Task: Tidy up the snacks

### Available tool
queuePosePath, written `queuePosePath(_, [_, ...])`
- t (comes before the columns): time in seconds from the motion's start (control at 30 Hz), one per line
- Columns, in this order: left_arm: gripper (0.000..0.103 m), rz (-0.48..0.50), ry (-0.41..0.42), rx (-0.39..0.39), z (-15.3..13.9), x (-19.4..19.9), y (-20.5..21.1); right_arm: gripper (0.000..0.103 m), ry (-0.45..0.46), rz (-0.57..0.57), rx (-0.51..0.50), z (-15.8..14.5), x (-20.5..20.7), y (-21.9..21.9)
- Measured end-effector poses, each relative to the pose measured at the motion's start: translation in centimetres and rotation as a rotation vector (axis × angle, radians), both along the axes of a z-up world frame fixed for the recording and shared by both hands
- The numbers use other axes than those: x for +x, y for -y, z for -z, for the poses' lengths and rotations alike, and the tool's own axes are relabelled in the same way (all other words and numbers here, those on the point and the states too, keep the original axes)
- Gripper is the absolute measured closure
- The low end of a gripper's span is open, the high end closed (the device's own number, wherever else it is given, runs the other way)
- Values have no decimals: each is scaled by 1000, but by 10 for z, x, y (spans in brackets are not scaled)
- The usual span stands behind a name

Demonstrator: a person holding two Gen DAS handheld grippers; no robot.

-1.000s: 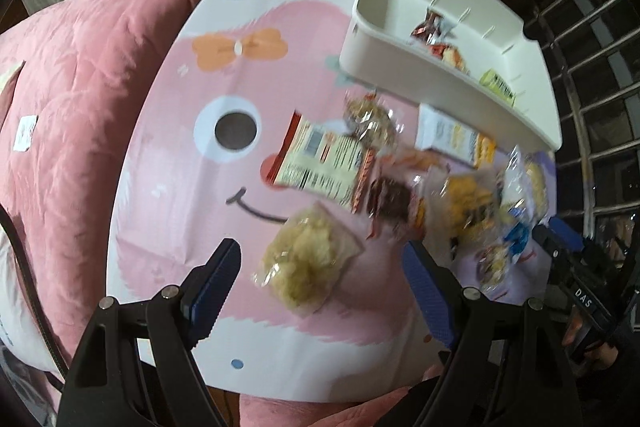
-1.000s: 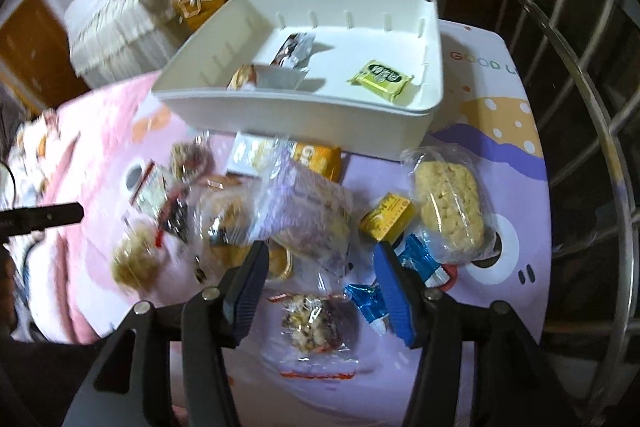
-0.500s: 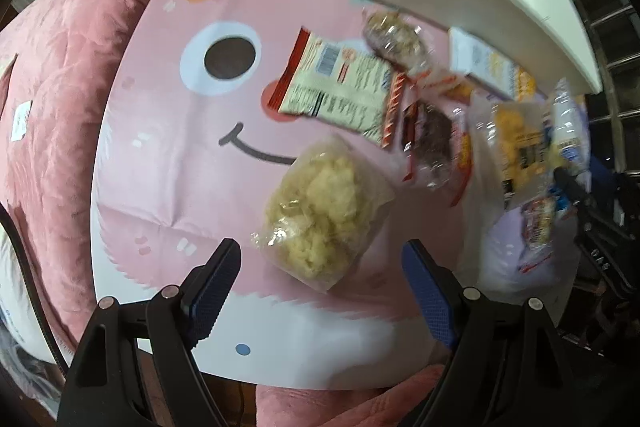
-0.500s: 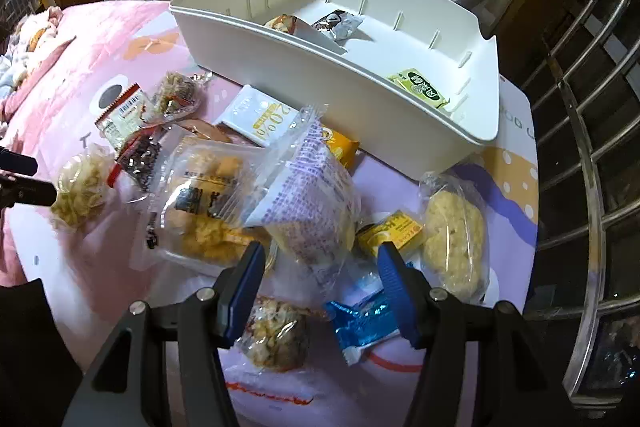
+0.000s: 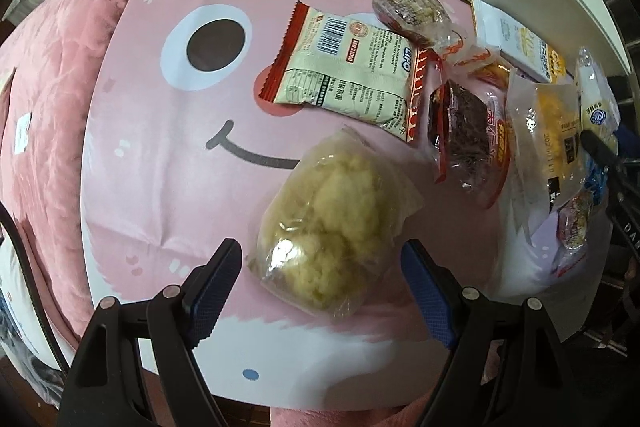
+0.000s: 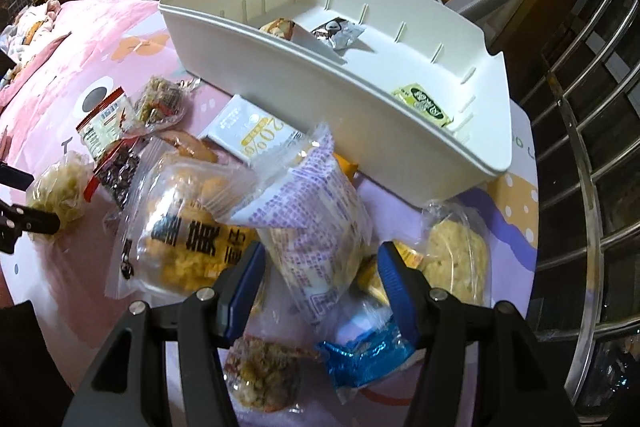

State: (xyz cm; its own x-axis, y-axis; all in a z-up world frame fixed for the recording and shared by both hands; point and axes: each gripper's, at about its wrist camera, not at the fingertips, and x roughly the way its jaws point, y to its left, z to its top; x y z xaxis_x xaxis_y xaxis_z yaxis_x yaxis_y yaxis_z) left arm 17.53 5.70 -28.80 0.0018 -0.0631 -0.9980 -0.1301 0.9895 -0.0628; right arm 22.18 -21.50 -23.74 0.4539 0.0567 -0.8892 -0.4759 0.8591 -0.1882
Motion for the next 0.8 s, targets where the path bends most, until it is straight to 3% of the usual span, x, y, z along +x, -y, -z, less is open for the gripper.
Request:
queuePosePath(0.27, [30, 40, 25, 12, 1, 4, 5, 44, 20, 17, 9, -1, 12, -4])
queuePosePath(0.4, [39, 75, 50, 18, -1, 8, 13, 44, 24, 28, 6, 0, 16, -6])
queuePosePath(0.63, [42, 97, 61, 12, -1, 9, 17, 45, 14, 58, 5, 1, 19, -9])
queuePosePath(0.8, [49, 116, 69, 9, -1, 9, 15, 56, -11, 79, 21, 0, 21, -8])
